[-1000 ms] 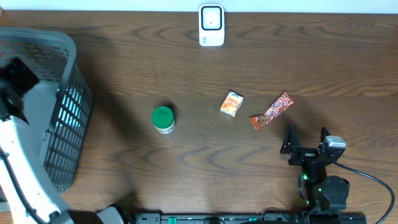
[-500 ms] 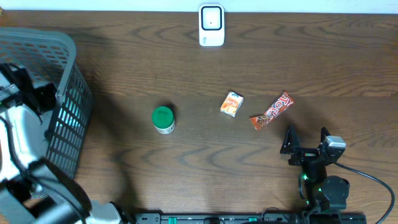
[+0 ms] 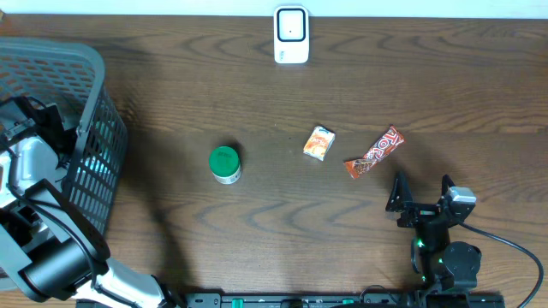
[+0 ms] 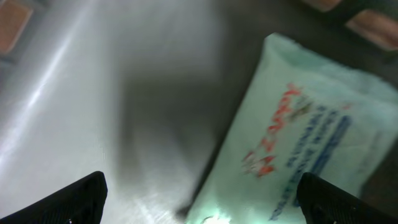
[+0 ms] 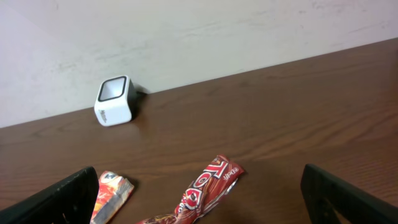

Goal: Scan the item barcode
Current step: 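Reach the left gripper into the basket and grasp the mint-green wipes pack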

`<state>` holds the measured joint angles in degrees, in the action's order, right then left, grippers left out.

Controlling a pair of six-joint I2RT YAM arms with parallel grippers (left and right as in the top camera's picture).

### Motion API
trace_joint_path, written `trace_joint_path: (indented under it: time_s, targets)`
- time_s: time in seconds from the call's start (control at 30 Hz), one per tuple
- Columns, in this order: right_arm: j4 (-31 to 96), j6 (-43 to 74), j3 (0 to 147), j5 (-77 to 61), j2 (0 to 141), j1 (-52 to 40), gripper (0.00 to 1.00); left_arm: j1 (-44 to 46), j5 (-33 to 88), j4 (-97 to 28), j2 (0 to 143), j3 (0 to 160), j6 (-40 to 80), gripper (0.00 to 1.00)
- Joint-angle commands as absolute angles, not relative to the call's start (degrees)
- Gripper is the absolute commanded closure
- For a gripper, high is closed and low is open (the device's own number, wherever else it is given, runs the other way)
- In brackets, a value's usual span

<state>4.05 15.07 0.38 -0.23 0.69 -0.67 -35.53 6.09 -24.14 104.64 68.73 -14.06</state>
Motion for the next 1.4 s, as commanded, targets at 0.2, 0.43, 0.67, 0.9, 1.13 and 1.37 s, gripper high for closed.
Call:
trace_joint_path:
  time_s: [0.2, 0.43, 0.67, 0.9, 1.13, 1.37]
  targets:
    - [4.32, 15.62, 0.32, -0.08, 0.43, -1.17, 0.01, -35.73, 10.15, -24.77, 109.25, 68.31, -15.35, 0.02]
    - [4.32, 15.62, 0.32, -0.08, 0.43, -1.17, 0.01, -35.73, 17.06, -26.72, 112.38, 68.31, -15.4, 0.23]
    - [4.32, 15.62, 0.32, -0.08, 0.43, -1.17, 0.01, -35.79, 20.32, -26.98, 112.27, 68.6, -14.92, 0.92]
    - [4.32, 15.62, 0.32, -0.08, 0.43, -1.17, 0.01, -37.98, 20.08, -27.83, 107.94, 70.87, -11.57, 0.92]
    - [4.32, 15.62, 0.32, -0.08, 0.43, -1.17, 0.01, -43.2, 20.1, -27.44, 94.83, 72.36, -3.46, 0.93]
    - [4.32, 15.62, 0.32, -0.08, 0.43, -1.17, 0.01, -44.18, 22.39, -32.12, 78.43, 72.36, 13.26, 0.93]
